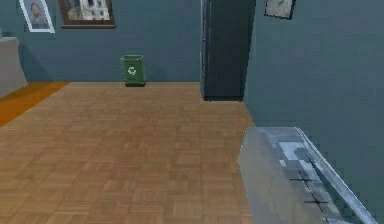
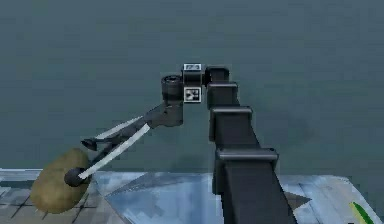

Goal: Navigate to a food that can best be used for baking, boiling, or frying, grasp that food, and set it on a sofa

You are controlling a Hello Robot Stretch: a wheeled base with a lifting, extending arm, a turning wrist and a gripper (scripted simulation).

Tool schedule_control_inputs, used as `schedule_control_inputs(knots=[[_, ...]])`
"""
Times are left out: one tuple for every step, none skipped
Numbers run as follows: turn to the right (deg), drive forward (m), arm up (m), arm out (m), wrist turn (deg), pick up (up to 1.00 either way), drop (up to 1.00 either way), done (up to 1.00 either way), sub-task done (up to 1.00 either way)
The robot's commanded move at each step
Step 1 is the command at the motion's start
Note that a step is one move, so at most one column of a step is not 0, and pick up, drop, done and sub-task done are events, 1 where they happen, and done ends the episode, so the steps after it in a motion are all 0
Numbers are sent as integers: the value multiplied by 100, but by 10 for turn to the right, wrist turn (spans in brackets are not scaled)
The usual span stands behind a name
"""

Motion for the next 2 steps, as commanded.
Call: schedule_control_inputs(knots=[[0,0,0,0,-300,0,0,0,0],[0,0,0,-24,0,0,0,0,0]])
